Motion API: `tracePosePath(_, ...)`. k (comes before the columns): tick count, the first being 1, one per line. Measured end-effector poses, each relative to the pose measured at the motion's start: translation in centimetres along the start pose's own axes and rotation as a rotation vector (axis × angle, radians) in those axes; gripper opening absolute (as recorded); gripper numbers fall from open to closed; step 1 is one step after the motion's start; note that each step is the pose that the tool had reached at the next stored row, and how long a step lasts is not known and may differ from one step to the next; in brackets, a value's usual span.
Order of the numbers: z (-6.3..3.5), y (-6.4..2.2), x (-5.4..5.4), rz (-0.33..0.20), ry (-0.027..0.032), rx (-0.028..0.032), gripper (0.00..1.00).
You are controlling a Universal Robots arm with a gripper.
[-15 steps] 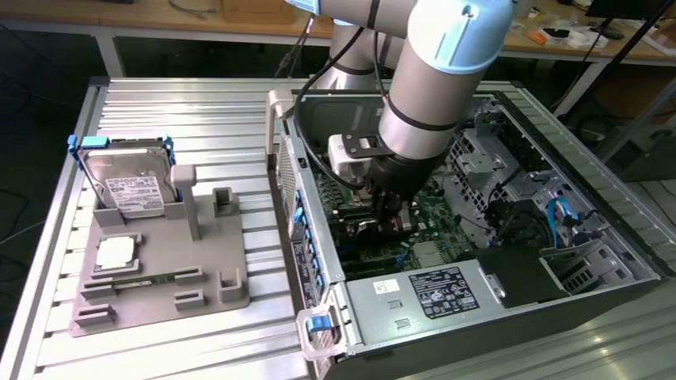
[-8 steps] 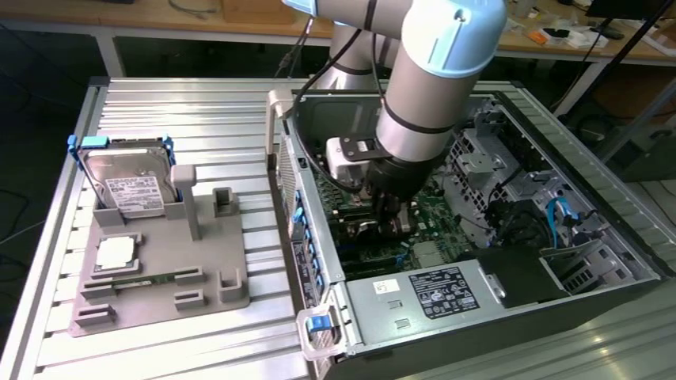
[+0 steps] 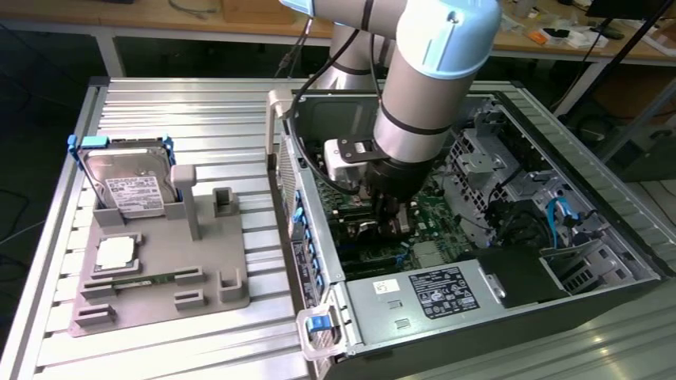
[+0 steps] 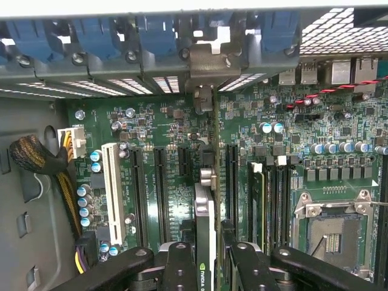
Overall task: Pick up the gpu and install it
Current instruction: 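Insert the gpu into the slot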
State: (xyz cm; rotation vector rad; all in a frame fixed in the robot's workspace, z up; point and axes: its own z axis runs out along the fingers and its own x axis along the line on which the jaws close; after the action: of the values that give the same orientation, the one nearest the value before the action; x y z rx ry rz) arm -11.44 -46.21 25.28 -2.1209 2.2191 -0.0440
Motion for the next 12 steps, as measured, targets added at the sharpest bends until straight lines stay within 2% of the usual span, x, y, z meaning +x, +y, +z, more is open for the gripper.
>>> tracePosePath(9, 0.00, 0.00, 0.00, 0.000, 0.0000, 0.0000, 0.27)
tracePosePath(12, 0.00, -0.01, 0.00, 0.000, 0.0001, -0.0024, 0.27)
